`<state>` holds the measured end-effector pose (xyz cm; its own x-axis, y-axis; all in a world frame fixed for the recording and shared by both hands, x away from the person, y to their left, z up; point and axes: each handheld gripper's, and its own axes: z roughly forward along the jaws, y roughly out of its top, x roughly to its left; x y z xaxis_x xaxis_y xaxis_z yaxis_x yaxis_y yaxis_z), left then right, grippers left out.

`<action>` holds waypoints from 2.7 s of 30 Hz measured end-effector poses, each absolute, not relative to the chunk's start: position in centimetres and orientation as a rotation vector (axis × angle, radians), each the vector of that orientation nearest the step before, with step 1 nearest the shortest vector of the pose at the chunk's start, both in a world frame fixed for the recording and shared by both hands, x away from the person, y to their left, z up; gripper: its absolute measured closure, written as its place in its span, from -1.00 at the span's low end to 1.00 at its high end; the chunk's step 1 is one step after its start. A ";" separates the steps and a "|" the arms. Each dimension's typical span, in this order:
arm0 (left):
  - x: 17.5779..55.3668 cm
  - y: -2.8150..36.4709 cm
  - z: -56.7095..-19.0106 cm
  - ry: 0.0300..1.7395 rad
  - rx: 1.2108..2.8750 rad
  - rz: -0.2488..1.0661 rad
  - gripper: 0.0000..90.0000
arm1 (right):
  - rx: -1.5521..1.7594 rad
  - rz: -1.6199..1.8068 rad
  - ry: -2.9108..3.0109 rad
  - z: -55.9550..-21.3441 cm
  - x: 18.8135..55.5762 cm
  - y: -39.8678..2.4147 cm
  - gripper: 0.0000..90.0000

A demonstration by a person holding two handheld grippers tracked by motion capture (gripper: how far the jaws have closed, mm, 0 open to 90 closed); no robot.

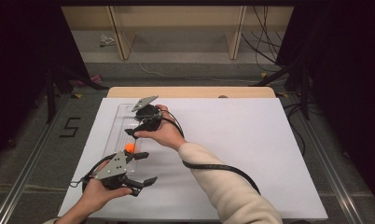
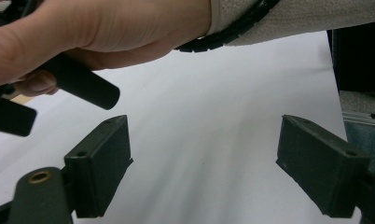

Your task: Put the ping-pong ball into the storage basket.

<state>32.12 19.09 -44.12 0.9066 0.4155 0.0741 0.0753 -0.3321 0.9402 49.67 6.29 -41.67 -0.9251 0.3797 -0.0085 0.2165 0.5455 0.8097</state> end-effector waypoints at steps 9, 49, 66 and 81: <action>32.1 19.1 -44.1 0.364 1.889 0.362 -0.62 | 0.552 1.304 2.590 -41.9 49.6 4.2 -0.64; 32.2 19.2 -44.1 0.376 1.888 0.367 -0.63 | 0.734 1.276 2.515 -42.6 48.4 -6.3 -0.64; 32.2 19.3 -44.1 0.380 1.887 0.369 -0.63 | 0.796 1.269 2.474 -42.5 47.7 -10.0 -0.64; 32.2 19.3 -44.2 0.386 1.889 0.372 -0.63 | 0.850 1.268 2.427 -42.5 46.6 -13.5 -0.64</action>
